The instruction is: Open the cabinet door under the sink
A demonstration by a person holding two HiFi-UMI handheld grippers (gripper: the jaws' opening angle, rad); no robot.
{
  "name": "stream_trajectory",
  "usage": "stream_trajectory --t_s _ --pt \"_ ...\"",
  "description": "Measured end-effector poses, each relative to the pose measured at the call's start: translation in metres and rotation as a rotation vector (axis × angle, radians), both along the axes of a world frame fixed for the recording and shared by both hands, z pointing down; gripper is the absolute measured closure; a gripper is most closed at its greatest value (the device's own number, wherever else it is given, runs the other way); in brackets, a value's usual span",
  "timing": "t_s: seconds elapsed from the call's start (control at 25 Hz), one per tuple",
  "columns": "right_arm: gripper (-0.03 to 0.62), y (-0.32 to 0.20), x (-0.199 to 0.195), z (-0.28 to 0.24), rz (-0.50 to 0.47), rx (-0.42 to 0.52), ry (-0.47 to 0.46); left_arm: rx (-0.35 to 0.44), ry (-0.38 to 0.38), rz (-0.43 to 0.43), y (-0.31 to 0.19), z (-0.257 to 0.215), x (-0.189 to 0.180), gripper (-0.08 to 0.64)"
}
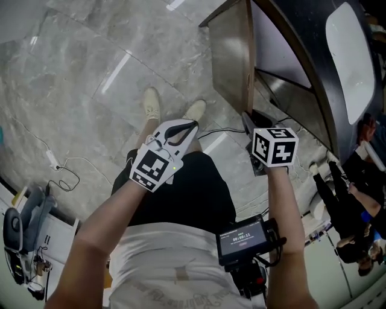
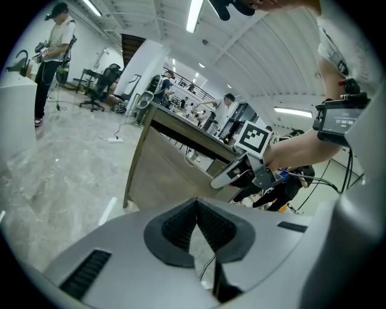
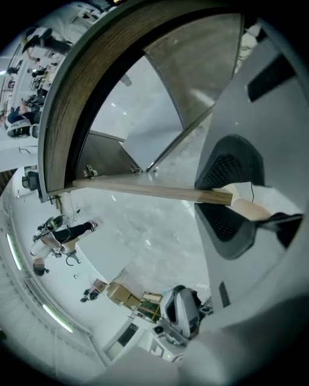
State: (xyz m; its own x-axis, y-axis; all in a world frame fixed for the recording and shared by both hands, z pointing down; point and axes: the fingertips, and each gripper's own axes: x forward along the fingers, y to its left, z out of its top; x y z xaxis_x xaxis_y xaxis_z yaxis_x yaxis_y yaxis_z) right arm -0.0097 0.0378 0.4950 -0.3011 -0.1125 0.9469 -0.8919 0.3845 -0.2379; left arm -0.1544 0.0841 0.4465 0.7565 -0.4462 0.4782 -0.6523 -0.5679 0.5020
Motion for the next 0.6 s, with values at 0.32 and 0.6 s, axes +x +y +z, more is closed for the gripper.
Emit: stream_trajectory --t_s 0.32,0.6 --pt "0.499 0.011 -0.032 0.001 0.151 -0.094 -0.103 -0.019 0.022 -0.077 -0.001 -0.002 -0.030 0.549" --pt "0.490 0.014 -0.055 0.003 0.192 -0.170 -0.178 -0.026 0.023 -0.107 -0.003 0.000 -0.049 0.549"
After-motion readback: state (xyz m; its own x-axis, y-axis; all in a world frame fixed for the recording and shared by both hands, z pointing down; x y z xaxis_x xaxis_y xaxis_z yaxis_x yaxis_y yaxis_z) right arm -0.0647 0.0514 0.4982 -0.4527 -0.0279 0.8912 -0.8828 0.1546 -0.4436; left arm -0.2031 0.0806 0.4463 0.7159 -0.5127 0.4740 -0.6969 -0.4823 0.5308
